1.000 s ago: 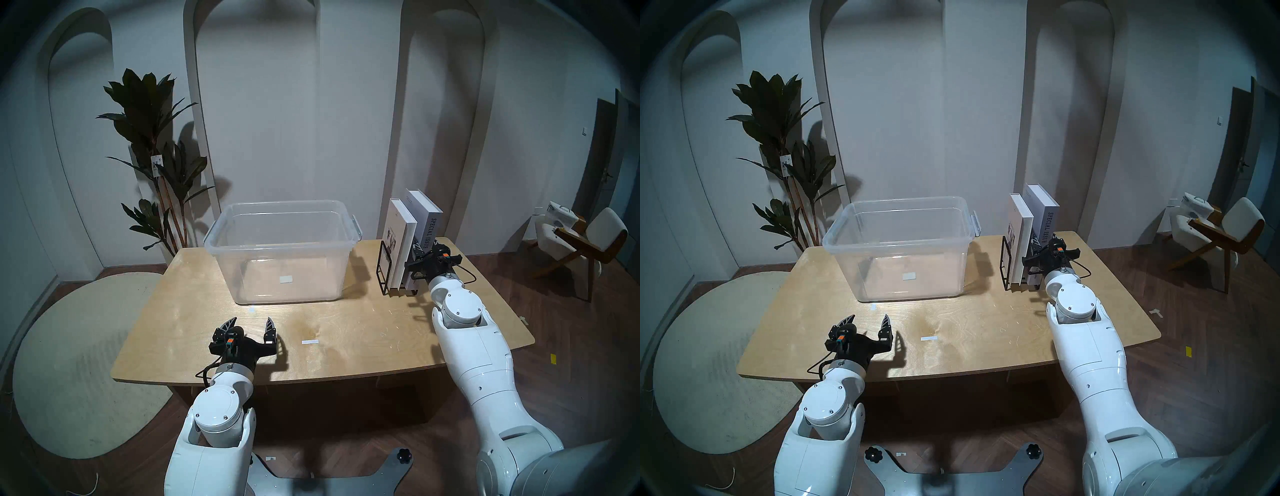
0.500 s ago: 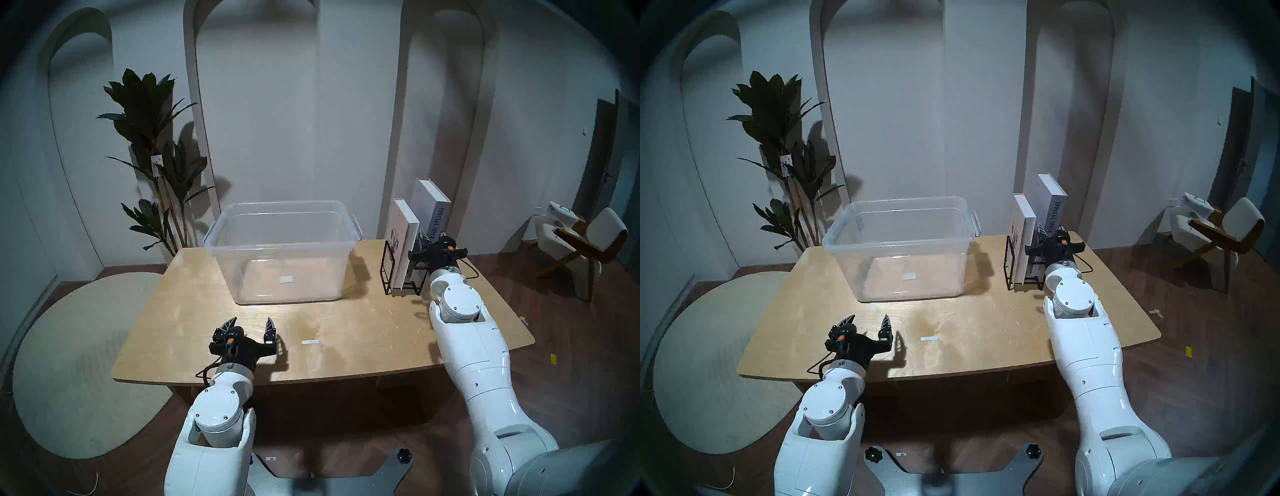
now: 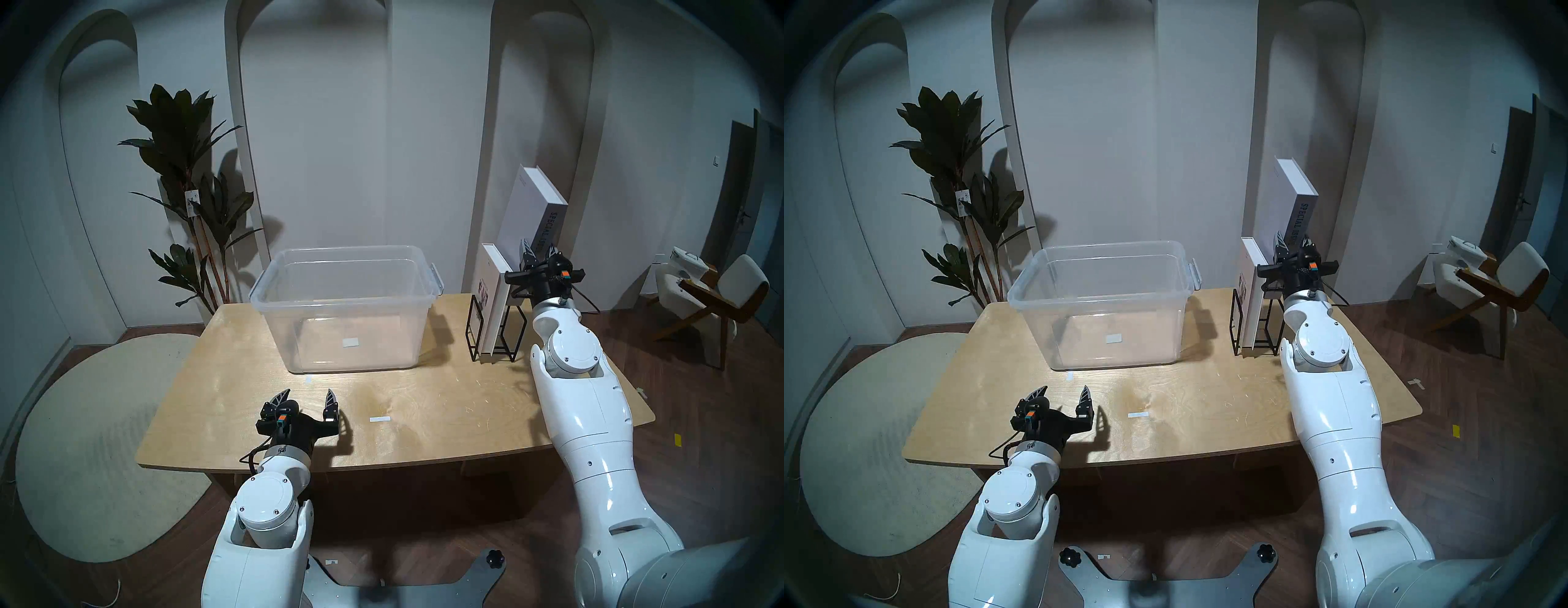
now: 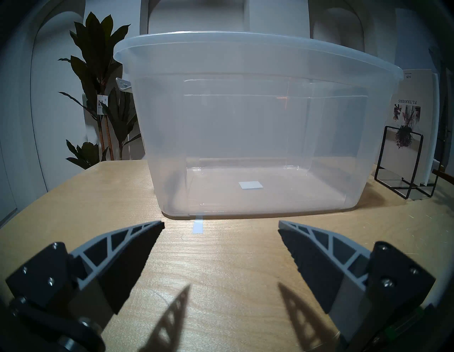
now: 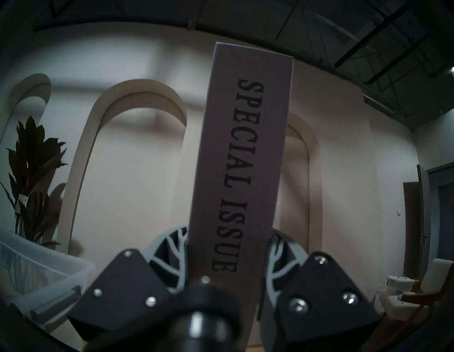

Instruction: Pack the books into the storage box

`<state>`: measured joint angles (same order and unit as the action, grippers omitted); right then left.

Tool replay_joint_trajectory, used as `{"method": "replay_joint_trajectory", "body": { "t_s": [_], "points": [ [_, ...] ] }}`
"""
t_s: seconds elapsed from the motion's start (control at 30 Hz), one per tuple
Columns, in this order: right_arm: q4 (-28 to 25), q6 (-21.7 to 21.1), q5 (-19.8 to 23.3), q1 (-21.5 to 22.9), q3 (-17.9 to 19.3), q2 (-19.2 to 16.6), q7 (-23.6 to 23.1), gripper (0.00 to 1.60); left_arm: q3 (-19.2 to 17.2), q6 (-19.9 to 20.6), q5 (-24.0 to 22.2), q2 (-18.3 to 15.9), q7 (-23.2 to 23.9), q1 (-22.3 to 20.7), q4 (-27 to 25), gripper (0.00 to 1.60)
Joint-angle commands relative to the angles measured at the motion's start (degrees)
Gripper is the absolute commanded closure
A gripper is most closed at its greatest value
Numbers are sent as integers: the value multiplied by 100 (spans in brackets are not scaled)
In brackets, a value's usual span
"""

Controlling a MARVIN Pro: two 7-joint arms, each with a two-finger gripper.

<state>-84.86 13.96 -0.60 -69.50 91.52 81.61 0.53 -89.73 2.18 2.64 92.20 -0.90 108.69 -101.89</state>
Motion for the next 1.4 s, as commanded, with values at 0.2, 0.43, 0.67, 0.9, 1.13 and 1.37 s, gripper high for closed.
{"method": "replay_joint_trajectory", "body": {
  "t_s": [0.2,0.43,0.67,0.9,1.13,1.37],
  "points": [
    [-862,277,-380,393,-260,29,129,160,-2,-29,-3,-4,-5,-49,-103,0],
    [-1511,19,-752,471,-574,104,256,160,-2,-30,-3,-6,-4,-49,-103,0],
    [-1930,-503,-1109,531,-933,126,209,160,-2,-31,-4,-6,-5,-47,-109,0],
    [-2010,-1401,-1682,829,-1454,-30,-389,160,-2,-31,-4,-5,-4,-46,-109,0],
    [-1809,-2122,-2069,1226,-1749,-36,-953,160,-1,-30,-4,-5,-5,-45,-112,0],
    [-1465,-3029,-2702,1628,-2073,176,-1512,160,-1,-30,-5,-5,-6,-43,-117,0]
  ]
}}
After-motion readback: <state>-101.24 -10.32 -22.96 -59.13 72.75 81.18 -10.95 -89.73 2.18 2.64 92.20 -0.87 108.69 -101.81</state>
